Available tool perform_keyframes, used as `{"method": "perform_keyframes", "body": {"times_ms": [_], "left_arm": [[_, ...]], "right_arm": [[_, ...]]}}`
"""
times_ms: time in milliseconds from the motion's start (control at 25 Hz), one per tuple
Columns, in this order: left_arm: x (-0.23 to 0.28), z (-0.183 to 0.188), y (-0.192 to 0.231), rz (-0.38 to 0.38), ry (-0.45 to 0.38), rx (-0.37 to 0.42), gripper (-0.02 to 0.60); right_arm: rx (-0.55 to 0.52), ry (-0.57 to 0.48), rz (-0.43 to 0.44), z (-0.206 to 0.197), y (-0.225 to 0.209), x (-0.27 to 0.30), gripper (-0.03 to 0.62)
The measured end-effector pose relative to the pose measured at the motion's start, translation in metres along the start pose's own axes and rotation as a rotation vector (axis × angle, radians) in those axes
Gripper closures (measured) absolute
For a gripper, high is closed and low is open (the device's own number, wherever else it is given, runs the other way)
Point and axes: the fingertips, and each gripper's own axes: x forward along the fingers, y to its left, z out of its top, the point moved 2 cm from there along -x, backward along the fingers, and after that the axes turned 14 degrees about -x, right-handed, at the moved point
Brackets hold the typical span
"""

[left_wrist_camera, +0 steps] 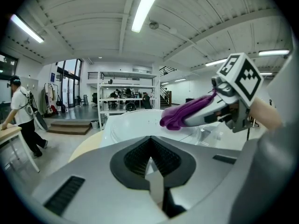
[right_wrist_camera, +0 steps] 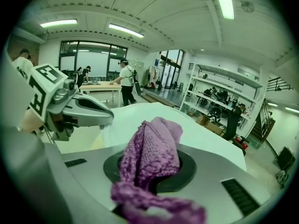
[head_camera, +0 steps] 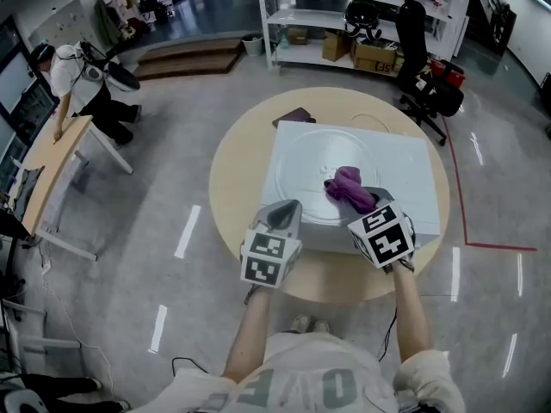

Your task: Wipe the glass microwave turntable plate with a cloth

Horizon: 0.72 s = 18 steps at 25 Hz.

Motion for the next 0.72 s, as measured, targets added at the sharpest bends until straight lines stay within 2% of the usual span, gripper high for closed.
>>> {"method": "perform_keyframes", "body": {"times_ms": [160, 400, 720], "left_arm": [[0.000, 0.005, -0.001, 0.002, -0.019, -0.004, 0.578], [-0.001, 0.002, 0.000, 0.009, -0.004, -0.006, 0.578], [-0.002, 0.004, 0.001, 0.017, -0.006, -0.002, 0.578]], "right_arm": [[0.012, -0.022, 0.025, -0.006, 0.021, -0.022, 0.546], [0.006, -0.024, 0.035, -0.007, 0.037, -0.038, 0.546], [0.017, -0.033, 0.041, -0.010, 0.042, -0.043, 0.546]]}}
